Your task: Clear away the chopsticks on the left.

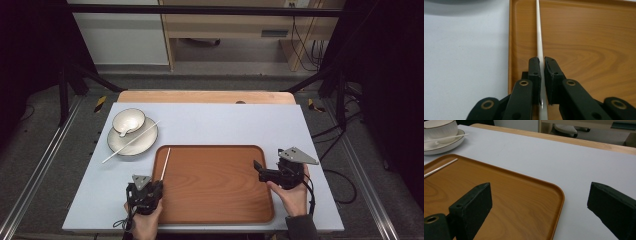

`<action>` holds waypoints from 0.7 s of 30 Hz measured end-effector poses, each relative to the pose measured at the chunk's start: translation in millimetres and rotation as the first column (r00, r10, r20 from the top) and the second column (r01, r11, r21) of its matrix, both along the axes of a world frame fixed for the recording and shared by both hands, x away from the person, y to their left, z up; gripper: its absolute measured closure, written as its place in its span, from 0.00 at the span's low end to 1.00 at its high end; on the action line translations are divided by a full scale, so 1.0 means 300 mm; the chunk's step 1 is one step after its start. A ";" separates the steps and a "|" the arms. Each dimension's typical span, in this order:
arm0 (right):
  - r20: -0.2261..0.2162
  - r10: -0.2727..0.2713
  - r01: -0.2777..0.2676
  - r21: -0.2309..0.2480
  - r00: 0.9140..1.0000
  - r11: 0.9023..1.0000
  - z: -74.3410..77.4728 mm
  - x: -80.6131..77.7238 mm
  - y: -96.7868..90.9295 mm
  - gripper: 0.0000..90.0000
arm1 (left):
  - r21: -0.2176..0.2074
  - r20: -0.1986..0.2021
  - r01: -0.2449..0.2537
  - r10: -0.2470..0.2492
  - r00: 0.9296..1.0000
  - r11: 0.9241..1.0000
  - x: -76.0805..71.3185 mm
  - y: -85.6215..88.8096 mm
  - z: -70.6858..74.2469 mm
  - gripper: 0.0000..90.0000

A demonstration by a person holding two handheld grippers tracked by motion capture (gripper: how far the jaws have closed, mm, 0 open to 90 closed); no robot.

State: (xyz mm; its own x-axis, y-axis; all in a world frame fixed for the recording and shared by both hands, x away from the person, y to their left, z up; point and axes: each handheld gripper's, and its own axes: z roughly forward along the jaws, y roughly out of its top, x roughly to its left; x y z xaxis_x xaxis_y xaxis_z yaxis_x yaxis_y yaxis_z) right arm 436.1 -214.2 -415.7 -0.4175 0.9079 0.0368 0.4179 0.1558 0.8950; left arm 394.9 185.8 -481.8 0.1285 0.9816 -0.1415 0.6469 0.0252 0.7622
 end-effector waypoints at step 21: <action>0.013 -0.017 0.017 0.023 1.000 1.000 0.010 -0.007 -0.019 0.07 | -0.030 0.187 0.198 -0.189 0.964 0.980 0.015 0.112 0.149 0.68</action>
